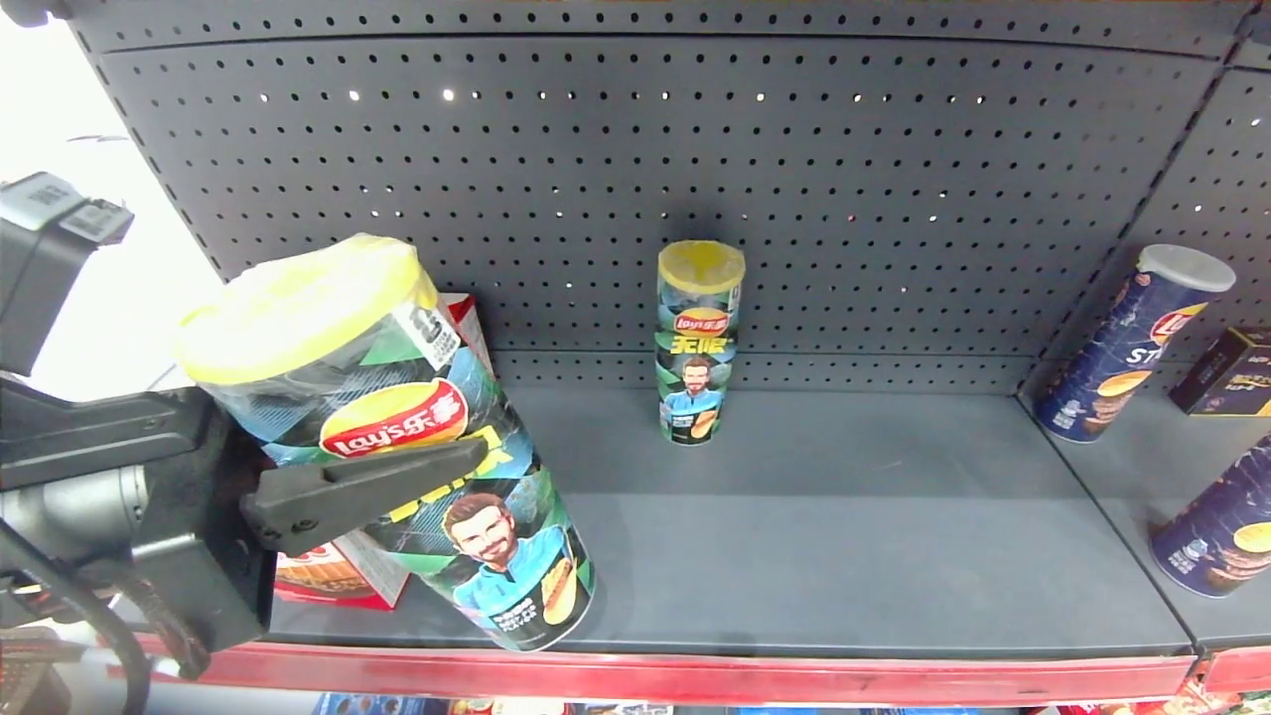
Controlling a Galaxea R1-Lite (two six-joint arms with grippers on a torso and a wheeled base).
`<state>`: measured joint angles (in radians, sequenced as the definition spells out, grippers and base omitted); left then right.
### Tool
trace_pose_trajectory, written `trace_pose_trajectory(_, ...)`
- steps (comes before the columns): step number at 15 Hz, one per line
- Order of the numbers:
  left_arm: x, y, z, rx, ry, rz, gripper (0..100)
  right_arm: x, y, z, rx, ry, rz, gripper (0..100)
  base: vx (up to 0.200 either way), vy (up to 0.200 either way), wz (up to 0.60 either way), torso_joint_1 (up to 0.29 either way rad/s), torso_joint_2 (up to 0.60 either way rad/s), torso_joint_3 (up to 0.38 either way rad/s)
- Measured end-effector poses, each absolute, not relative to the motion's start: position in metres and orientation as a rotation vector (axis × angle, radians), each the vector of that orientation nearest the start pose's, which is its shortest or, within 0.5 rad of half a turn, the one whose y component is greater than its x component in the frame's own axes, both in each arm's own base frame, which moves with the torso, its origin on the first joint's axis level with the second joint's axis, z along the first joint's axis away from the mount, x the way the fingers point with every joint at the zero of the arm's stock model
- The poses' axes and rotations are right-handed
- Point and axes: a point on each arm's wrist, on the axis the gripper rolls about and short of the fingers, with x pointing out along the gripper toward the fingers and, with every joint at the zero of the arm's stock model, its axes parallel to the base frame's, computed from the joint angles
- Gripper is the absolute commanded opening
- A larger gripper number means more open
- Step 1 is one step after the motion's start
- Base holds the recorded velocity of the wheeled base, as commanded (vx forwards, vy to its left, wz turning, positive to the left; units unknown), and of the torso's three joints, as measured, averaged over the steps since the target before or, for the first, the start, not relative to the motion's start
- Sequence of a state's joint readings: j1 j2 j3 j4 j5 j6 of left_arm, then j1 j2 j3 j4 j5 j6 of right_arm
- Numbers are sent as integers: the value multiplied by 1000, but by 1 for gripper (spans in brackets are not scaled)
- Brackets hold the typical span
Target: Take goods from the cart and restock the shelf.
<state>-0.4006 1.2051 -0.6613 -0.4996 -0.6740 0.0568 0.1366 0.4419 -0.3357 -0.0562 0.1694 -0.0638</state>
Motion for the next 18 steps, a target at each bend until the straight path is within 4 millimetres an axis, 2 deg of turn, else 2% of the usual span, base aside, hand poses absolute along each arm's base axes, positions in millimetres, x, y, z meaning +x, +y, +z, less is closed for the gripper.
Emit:
trace_pose_trajectory(3, 165, -85, 248, 42, 19, -1078, 0, 62, 21, 205, -108, 31, 451, 100, 0, 0, 0, 0, 0, 0)
trace_pose_trajectory(6, 168, -86, 245, 38, 36, -1075, 0, 104, 44, 205, -70, 64, 565, 100, 0, 0, 0, 0, 0, 0)
trace_pose_trajectory(10, 169, -87, 250, 13, 35, -1078, 0, 155, 69, 209, -25, 75, 603, 100, 0, 0, 0, 0, 0, 0)
trace_pose_trajectory(14, 170, -87, 254, 14, 21, -1081, 0, 217, 96, 231, -37, -18, 645, 100, 0, 0, 0, 0, 0, 0)
trace_pose_trajectory(18, 168, -87, 253, 1, 37, -1084, 0, 265, 124, 230, -139, -84, 892, 100, 0, 0, 0, 0, 0, 0)
